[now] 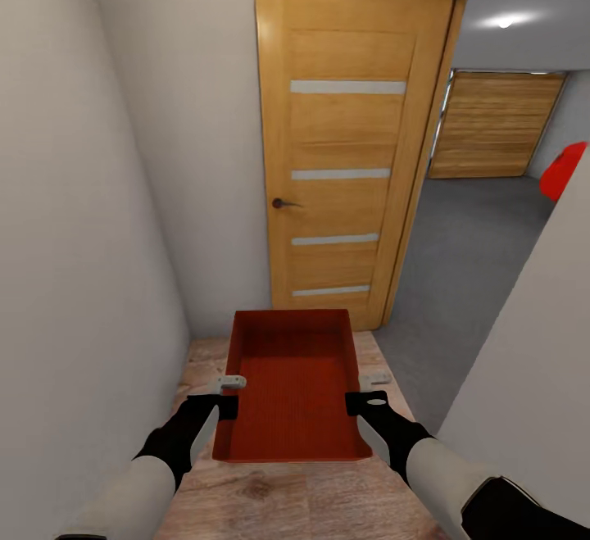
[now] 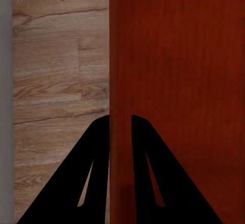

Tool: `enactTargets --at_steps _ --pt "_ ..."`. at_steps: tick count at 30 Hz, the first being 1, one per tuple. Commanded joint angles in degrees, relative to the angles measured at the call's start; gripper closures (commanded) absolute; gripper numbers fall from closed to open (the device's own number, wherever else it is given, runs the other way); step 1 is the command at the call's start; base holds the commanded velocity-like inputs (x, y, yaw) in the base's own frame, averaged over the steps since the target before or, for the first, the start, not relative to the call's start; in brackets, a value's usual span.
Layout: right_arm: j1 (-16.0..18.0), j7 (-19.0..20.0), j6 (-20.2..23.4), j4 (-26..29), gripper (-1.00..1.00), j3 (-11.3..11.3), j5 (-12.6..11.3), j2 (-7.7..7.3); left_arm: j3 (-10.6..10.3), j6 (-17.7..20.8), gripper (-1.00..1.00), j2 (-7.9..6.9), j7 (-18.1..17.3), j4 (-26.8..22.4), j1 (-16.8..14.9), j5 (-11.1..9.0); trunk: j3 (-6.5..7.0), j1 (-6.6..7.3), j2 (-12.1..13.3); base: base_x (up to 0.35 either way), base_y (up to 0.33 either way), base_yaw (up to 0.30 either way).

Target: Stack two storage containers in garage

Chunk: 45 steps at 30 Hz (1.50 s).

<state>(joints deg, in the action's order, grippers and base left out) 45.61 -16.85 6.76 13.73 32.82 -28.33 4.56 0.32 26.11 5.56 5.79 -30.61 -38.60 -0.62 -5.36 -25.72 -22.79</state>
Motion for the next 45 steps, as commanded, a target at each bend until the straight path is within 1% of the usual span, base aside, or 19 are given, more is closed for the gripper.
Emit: enactTargets --at_steps 1,34,45 --pt "0.01 -0.37 0.36 -0.01 1.0 0.43 -1.2 0.01 0.73 -3.61 1.0 0.06 0.61 -0.24 -0.07 2.45 -0.13 -0.07 -0.13 0.322 0.0 0.0" --pt "0.01 -0.37 0.36 -0.01 1.0 0.4 -1.2 0.01 0.62 -3.68 1.0 0.06 0.63 -0.38 -0.07 2.48 -0.13 -0.07 -0.13 0.319 0.0 0.0" --pt "0.01 -0.37 0.36 0.0 1.0 0.45 -1.2 0.01 0.55 -3.7 1.0 0.06 0.63 -0.85 -0.07 2.53 -0.13 -0.07 -0.13 0.018 0.0 0.0"
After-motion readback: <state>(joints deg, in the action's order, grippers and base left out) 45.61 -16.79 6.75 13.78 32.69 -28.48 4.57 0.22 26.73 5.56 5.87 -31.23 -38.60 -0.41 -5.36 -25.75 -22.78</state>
